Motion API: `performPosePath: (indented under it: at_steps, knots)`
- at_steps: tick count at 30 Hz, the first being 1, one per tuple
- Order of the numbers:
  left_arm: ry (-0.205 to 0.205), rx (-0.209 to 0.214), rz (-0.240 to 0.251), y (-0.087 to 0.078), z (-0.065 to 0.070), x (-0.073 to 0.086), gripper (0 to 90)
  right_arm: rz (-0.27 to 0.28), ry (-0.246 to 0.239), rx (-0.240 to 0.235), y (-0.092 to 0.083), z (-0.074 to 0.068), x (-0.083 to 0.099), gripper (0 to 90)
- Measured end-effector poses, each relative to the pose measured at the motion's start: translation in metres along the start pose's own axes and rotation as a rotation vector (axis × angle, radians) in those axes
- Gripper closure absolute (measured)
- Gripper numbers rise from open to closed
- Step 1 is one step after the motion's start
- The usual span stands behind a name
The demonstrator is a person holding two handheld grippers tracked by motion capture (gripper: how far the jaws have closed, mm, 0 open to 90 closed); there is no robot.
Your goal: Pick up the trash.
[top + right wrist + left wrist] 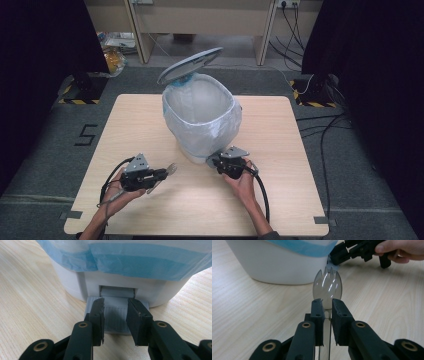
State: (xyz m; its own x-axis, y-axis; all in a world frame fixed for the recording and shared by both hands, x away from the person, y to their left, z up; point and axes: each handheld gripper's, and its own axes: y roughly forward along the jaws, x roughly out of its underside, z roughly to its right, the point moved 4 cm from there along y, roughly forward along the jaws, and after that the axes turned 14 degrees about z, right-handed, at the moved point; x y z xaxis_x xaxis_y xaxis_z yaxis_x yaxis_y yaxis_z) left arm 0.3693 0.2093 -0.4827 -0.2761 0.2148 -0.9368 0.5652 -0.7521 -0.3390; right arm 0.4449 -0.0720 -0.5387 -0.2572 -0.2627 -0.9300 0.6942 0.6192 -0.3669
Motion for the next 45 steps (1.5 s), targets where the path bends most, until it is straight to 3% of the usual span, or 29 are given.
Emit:
performPosePath:
  at_steps: [21,23,28,38,45]
  knots:
    - [0.034,0.004,0.083,-0.01,0.0,-0.049,79.8,0.001,-0.001,-0.001,0.0,0.0,0.0,66.9]
    - [0.018,0.018,0.09,-0.01,-0.001,-0.052,79.8,0.001,-0.001,-0.001,0.0,0.0,0.0,66.9]
    - [0.008,0.024,0.095,-0.011,-0.005,-0.058,79.8,0.001,0.0,0.0,0.0,0.0,0.0,66.9]
    - [0.03,0.02,0.093,-0.02,-0.005,-0.072,79.8,0.001,-0.001,-0.001,0.0,0.0,0.0,66.8]
    - [0.047,0.021,0.104,-0.03,-0.002,-0.091,79.8,0.0,-0.001,-0.002,0.0,0.0,0.0,66.8]
